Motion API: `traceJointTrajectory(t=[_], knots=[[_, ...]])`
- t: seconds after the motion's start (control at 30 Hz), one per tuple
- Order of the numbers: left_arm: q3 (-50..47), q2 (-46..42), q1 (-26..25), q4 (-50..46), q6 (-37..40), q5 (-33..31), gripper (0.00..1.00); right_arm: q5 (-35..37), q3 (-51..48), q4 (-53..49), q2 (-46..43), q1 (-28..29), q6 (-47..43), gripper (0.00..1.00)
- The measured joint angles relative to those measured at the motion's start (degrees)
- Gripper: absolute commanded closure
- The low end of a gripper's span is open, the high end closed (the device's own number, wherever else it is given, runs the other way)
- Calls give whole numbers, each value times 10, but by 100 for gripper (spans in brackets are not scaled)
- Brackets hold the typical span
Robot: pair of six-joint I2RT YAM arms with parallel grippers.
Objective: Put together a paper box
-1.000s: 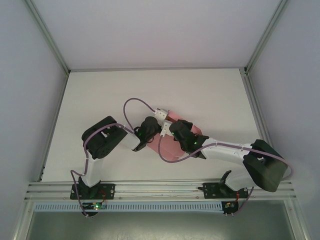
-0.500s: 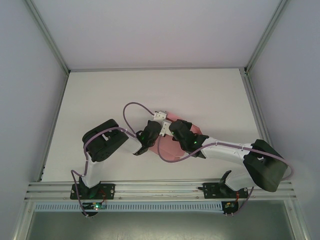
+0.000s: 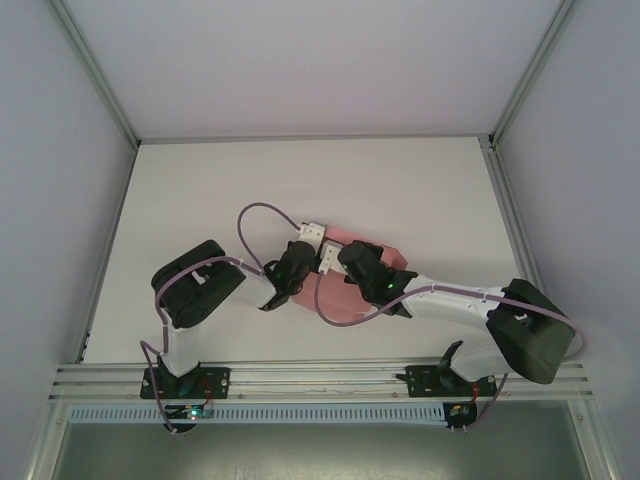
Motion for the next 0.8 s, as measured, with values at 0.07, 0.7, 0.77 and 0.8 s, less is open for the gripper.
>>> traceJointTrajectory(t=[0.07,0.7,0.77,0.8], knots=[[-1,-13,4,-9,-2,11,61,1,0,-2,0,0,0,100],[37,2,14,-32,7,69,100,-7,0,-15,-10,-5,0,100],[40,3,13,-32,18,75,100,-10,1,-15,-10,-5,1,100],[40,3,13,-32,24,76,100,-11,2,-16,-10,-8,3,100]])
